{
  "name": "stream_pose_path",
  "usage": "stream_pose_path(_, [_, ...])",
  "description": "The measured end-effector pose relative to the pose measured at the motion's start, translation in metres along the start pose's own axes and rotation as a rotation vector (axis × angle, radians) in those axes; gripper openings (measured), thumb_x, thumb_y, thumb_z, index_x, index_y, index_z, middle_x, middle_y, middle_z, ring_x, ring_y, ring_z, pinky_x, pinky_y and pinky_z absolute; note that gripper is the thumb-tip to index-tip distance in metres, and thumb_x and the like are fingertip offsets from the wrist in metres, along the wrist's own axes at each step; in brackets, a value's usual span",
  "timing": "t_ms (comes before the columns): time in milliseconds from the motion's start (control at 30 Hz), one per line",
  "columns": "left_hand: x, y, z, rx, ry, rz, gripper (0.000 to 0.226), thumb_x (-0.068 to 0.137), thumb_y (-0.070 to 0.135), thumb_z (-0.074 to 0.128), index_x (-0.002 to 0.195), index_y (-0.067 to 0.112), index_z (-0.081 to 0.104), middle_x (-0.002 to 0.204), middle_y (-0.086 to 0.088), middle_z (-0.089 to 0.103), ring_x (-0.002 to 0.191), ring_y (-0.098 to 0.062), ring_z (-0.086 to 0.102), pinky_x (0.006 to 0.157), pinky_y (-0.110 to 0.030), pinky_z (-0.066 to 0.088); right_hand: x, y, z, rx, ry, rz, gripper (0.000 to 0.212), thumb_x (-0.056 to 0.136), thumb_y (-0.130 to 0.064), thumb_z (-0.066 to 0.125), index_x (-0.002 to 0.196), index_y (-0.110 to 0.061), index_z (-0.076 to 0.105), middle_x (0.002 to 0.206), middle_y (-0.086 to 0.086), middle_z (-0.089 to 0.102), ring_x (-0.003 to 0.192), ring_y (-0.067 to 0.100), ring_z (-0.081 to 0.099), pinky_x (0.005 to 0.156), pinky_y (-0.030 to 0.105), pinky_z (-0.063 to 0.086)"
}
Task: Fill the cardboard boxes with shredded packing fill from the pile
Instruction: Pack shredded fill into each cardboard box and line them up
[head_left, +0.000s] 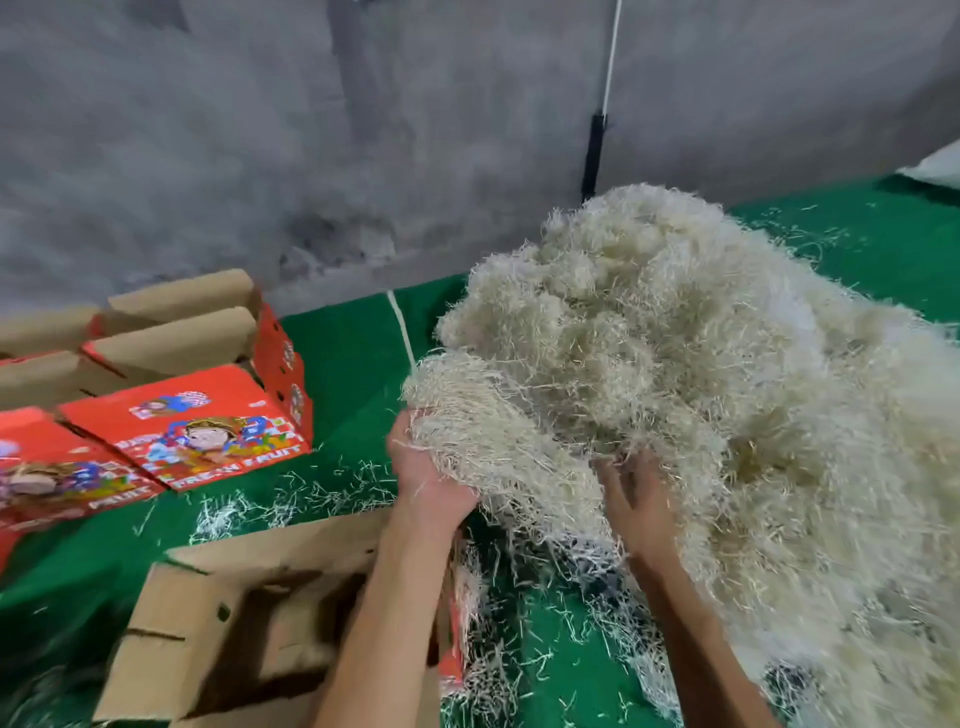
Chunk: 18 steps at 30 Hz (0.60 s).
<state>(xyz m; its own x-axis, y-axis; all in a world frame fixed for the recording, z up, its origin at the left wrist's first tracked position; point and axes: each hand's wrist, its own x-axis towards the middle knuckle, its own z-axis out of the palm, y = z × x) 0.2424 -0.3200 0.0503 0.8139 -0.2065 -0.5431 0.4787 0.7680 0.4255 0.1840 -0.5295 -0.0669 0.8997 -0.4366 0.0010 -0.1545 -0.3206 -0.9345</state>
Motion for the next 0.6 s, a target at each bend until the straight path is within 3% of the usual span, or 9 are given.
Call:
stream_pose_path(33, [-0.009,0.014,0.001,-0.008,-0.014,0.011,0.052,0.083,0.054,0.056,0.096,0.01,0.08,0.104,-0.021,0.073,0.084,-0.044,0.072,0.064,-0.057,0.058,-0.007,-0.013,0.008,-0.006,-0.043,-0.053,0.061,0.096,-0.056,0.045,0.144,-0.017,0.042,0.114,0.004,0.067,0.076,0.002,0.061,0.066,0.031,0.059])
stream_pose_path(100, [-0.023,0.036,0.0,-0.044,-0.044,0.055,0.051,0.088,0.052,0.052,0.104,0.01,0.077,0.107,-0.022,0.073,0.08,-0.043,0.072,0.063,-0.055,0.058,-0.021,-0.043,0.028,0.001,-0.139,-0.135,0.06,0.096,-0.06,0.041,0.149,-0.032,0.034,0.134,-0.003,0.059,0.092,0.008,0.06,0.076,0.037,0.059])
stream_pose_path(167, [-0.037,0.055,-0.002,-0.109,-0.078,0.1,0.049,0.091,0.049,0.049,0.111,0.01,0.07,0.103,-0.023,0.073,0.078,-0.043,0.072,0.06,-0.051,0.058,-0.034,-0.076,0.049,0.043,-0.196,-0.165,0.065,0.094,-0.072,0.038,0.149,-0.039,0.033,0.135,-0.006,0.058,0.104,0.006,0.06,0.088,0.039,0.058])
stream_pose_path(233, [-0.052,0.074,-0.006,-0.151,-0.119,0.14,0.048,0.093,0.047,0.045,0.109,0.008,0.069,0.099,-0.023,0.074,0.077,-0.043,0.072,0.058,-0.051,0.059,-0.045,-0.109,0.068,0.084,-0.222,-0.181,0.067,0.093,-0.077,0.037,0.144,-0.033,0.044,0.123,-0.007,0.065,0.103,0.006,0.064,0.088,0.037,0.059])
stream_pose_path(267, [-0.059,0.082,-0.01,-0.167,-0.121,0.158,0.048,0.095,0.046,0.044,0.107,0.008,0.07,0.1,-0.023,0.074,0.078,-0.043,0.073,0.059,-0.05,0.059,-0.049,-0.123,0.078,0.07,-0.223,-0.211,0.064,0.094,-0.075,0.036,0.133,-0.028,0.055,0.104,-0.008,0.069,0.091,0.004,0.066,0.08,0.035,0.06])
stream_pose_path(300, [-0.063,0.091,-0.016,-0.179,-0.118,0.172,0.048,0.097,0.046,0.043,0.105,0.007,0.07,0.103,-0.022,0.073,0.08,-0.042,0.073,0.061,-0.049,0.06,-0.053,-0.135,0.087,0.041,-0.213,-0.255,0.059,0.096,-0.073,0.035,0.112,-0.025,0.064,0.08,-0.01,0.065,0.072,0.0,0.061,0.067,0.03,0.057])
stream_pose_path(367, [-0.074,0.11,-0.026,-0.179,-0.105,0.201,0.052,0.098,0.047,0.04,0.103,0.008,0.073,0.11,-0.021,0.072,0.088,-0.04,0.071,0.07,-0.048,0.058,-0.063,-0.156,0.105,-0.024,-0.183,-0.322,0.059,0.098,-0.072,0.03,0.071,-0.025,0.055,0.054,-0.012,0.047,0.049,0.001,0.041,0.049,0.024,0.041])
stream_pose_path(500, [-0.104,0.145,-0.052,-0.139,-0.149,0.285,0.056,0.086,0.055,0.051,0.09,0.009,0.082,0.106,-0.02,0.073,0.087,-0.042,0.073,0.072,-0.056,0.058,-0.077,-0.198,0.137,0.07,-0.097,-0.355,0.059,0.099,-0.068,0.034,0.059,-0.026,0.043,0.047,-0.011,0.045,0.042,0.002,0.034,0.043,0.021,0.032])
stream_pose_path(600, [-0.126,0.162,-0.072,-0.123,-0.153,0.239,0.055,0.07,0.054,0.06,0.085,0.006,0.082,0.097,-0.02,0.075,0.08,-0.042,0.073,0.058,-0.053,0.058,-0.084,-0.24,0.158,0.152,-0.101,-0.42,0.054,0.103,-0.058,0.039,0.064,-0.022,0.045,0.05,-0.011,0.043,0.047,0.008,0.037,0.044,0.027,0.037])
